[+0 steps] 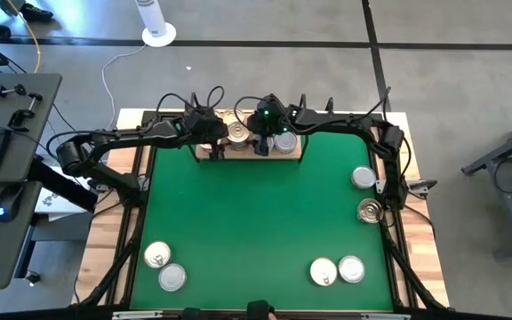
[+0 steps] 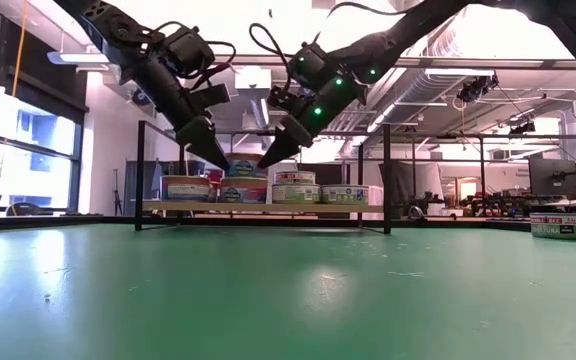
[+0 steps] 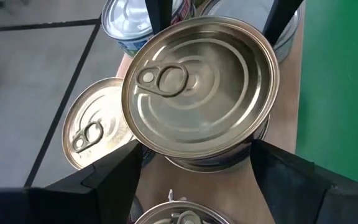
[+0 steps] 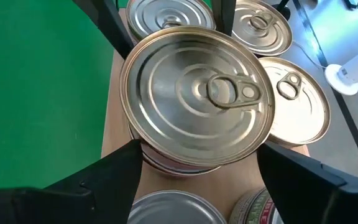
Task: Stack canned seafood by type on shelf
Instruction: Stack the blue/pink tuna can on top of the other blue/pink tuna can on the shelf
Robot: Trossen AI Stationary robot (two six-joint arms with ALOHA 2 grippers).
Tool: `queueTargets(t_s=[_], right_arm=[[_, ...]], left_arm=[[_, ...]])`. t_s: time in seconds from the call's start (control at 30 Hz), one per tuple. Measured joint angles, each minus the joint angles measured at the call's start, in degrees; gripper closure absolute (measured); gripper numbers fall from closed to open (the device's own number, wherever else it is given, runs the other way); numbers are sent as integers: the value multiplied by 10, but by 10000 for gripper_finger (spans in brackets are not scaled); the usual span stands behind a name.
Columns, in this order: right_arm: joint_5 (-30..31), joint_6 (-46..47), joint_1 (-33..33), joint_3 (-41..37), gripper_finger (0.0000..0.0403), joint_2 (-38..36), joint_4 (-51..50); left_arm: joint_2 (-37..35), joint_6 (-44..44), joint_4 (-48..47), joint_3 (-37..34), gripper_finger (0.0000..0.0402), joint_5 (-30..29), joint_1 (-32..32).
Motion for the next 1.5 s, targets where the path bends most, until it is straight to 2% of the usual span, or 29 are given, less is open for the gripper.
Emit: queueTargets(t_s=[0.27, 0.43, 0.8, 0.97, 1.2, 1.5], right_arm=[[0, 16, 0, 25, 160, 0, -8], [-13, 22, -1, 59, 183, -2, -12], [-48, 45, -25, 74, 187, -2, 16], [-41, 56, -38, 74, 187, 0, 33], [-43, 92, -47, 74, 187, 44, 107], [-36, 96, -60, 73, 187, 57, 77]], left_arm=[[0, -6, -14, 13, 119, -13, 1], [0, -10, -26, 25, 119, -19, 9], [0, -4, -3, 32, 119, 7, 46], [0, 5, 31, 34, 120, 18, 61], [4, 5, 61, 35, 120, 28, 86], [23, 5, 54, 34, 120, 22, 88]])
